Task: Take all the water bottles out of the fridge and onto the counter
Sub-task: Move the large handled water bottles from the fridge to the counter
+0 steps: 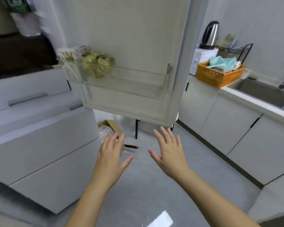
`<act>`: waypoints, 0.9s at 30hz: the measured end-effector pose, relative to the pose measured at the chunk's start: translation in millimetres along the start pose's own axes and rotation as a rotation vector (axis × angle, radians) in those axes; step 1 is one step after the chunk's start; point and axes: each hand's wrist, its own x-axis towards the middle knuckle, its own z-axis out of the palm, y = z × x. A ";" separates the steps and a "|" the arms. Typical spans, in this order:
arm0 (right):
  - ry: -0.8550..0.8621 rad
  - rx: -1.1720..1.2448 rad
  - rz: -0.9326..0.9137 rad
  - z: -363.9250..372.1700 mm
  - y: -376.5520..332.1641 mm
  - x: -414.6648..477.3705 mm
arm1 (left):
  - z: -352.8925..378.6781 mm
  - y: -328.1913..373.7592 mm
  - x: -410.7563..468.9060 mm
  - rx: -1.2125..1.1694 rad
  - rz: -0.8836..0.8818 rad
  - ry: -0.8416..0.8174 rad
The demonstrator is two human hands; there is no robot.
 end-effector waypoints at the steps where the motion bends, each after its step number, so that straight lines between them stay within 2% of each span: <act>1: -0.004 0.003 -0.018 4.3 -16.1 6.3 | -9.6 -14.8 -1.6 0.005 -0.021 0.009; 14: -0.047 0.072 -0.278 45.7 -165.3 108.7 | -100.9 -151.4 14.9 0.151 -0.192 0.123; 21: -0.045 0.168 -0.436 75.0 -251.6 210.3 | -152.9 -225.4 65.2 0.241 -0.264 0.215; 27: 0.005 0.268 -0.516 70.2 -343.3 308.2 | -213.5 -284.5 122.7 0.314 -0.340 0.303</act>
